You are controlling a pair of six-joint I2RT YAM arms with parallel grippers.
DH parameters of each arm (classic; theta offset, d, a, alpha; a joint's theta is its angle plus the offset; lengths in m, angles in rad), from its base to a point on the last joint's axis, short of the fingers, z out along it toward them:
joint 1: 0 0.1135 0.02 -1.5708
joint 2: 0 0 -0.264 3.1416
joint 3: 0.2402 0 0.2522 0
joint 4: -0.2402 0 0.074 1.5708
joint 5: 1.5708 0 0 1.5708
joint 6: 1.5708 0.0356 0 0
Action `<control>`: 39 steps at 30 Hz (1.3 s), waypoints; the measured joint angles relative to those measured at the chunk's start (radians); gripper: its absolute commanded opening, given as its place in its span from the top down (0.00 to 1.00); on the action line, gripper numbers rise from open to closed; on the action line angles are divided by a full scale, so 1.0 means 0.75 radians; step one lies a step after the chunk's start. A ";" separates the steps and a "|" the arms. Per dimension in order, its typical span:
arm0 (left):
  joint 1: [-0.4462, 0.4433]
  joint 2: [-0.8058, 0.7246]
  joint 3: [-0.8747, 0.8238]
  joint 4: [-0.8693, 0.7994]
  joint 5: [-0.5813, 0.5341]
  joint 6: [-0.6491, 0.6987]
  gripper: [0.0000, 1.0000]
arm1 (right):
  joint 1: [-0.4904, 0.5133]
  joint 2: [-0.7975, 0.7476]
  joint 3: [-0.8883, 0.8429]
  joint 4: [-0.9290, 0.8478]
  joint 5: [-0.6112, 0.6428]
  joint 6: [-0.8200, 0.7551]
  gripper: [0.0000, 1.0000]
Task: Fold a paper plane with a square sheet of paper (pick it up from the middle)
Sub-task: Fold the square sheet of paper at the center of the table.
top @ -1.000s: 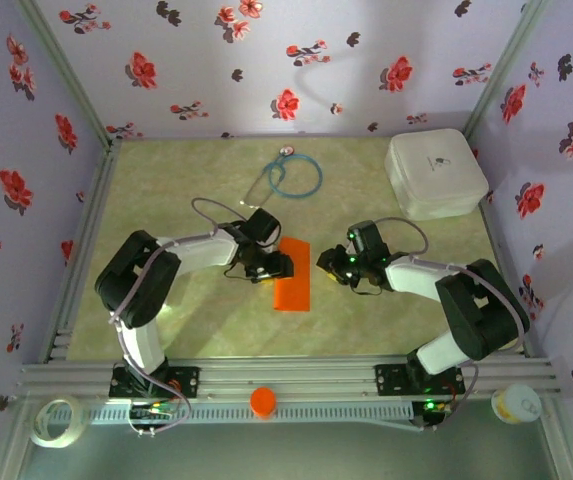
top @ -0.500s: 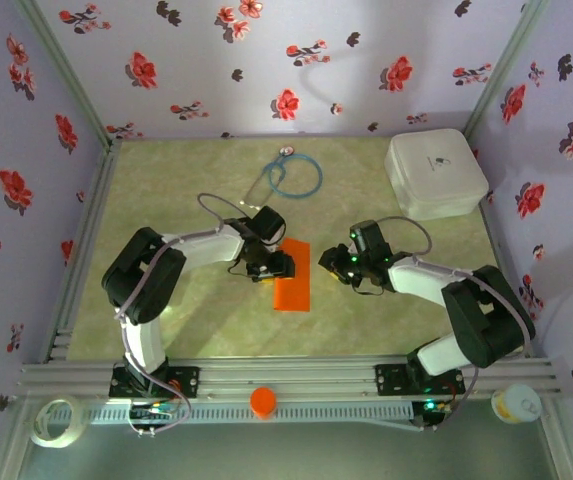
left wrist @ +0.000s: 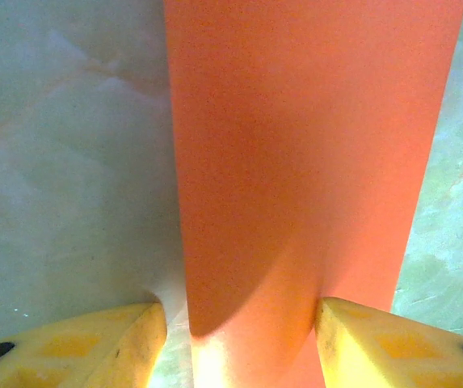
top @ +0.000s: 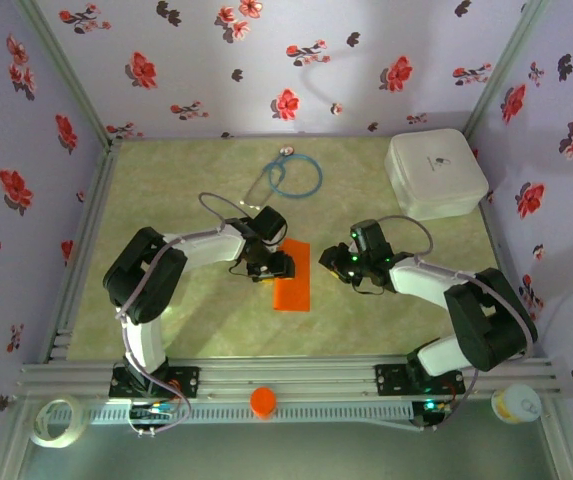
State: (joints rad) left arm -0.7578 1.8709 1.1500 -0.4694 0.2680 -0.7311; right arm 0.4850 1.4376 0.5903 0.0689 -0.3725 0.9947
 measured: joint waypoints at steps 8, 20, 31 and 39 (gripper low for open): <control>-0.002 0.003 0.001 0.002 -0.005 -0.028 0.45 | 0.000 0.000 0.000 -0.001 0.005 0.000 0.64; -0.002 0.020 0.024 -0.025 -0.006 -0.027 0.45 | 0.000 0.000 0.000 -0.009 0.005 0.000 0.64; -0.002 0.026 0.031 -0.035 -0.008 -0.027 0.45 | 0.000 0.000 0.000 -0.010 0.003 0.000 0.66; -0.002 0.026 0.032 -0.035 -0.008 -0.027 0.45 | 0.008 0.002 0.000 -0.009 -0.003 0.000 0.70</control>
State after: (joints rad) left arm -0.7593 1.8908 1.1736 -0.4957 0.2623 -0.7517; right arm 0.4911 1.4387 0.5903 0.0620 -0.3744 0.9947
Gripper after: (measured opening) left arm 0.550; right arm 0.325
